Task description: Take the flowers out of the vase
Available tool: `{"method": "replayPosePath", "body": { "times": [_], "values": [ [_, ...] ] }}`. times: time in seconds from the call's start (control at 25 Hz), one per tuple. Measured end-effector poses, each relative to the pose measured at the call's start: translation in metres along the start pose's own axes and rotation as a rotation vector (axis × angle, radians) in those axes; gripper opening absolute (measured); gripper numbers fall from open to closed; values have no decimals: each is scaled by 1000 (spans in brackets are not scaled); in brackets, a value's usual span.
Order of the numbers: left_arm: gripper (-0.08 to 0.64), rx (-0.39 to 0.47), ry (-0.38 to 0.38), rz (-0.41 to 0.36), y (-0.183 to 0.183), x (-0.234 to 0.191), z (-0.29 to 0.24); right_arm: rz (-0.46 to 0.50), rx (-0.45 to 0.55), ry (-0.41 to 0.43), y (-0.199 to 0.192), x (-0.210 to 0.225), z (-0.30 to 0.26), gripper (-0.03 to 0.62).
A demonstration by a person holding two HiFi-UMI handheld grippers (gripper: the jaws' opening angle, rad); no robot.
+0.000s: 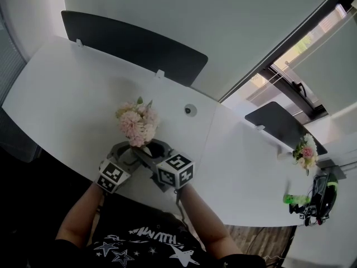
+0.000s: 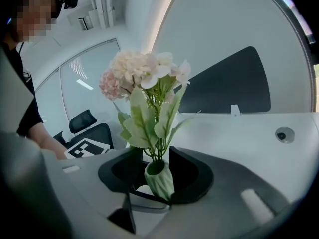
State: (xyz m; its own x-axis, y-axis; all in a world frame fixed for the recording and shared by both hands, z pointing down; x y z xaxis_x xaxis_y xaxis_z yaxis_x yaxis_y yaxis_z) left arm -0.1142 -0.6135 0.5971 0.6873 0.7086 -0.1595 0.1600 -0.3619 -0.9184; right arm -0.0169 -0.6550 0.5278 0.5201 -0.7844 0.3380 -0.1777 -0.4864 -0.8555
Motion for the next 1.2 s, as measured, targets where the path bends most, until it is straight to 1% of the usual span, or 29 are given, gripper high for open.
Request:
{"method": "replayPosePath", "body": {
  "times": [0.04, 0.16, 0.36, 0.44, 0.6, 0.76, 0.92, 1.2],
  "values": [
    [268, 1, 0, -1, 0, 0, 0, 5, 0, 6, 0, -1, -1, 153],
    [268, 9, 4, -8, 0, 1, 0, 17, 6, 13, 1, -1, -1, 129],
    [267, 34, 11, -22, -2, 3, 0, 34, 9, 34, 0, -2, -1, 106],
    [267, 36, 14, -26, -2, 4, -1, 23, 8, 36, 1, -1, 1, 100],
    [267, 38, 16, -26, -3, 3, -1, -34, 20, 42, 2, 3, 3, 84],
    [267, 40, 19, -22, -3, 4, 0, -12, 29, 42, 7, 2, 7, 72],
    [267, 39, 22, -17, -3, 4, 0, -11, 70, 49, 15, -2, 15, 66],
    [268, 44, 32, -13, -4, 2, 0, -34, 168, 50, 42, -7, 37, 64]
  ]
}}
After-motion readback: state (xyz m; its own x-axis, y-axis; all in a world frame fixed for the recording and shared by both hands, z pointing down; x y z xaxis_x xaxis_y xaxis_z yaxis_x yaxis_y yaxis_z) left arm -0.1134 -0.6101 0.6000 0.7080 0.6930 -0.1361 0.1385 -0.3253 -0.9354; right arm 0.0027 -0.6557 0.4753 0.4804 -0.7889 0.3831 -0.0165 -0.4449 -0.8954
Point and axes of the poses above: the fingertips, and each gripper's own axes: z backward along the fingers, x to its right, y out of its top, the point moved 8 cm from there along z, backward along the fingers, and after that the axes turned 11 degrees about -y, right-handed, at the moved point
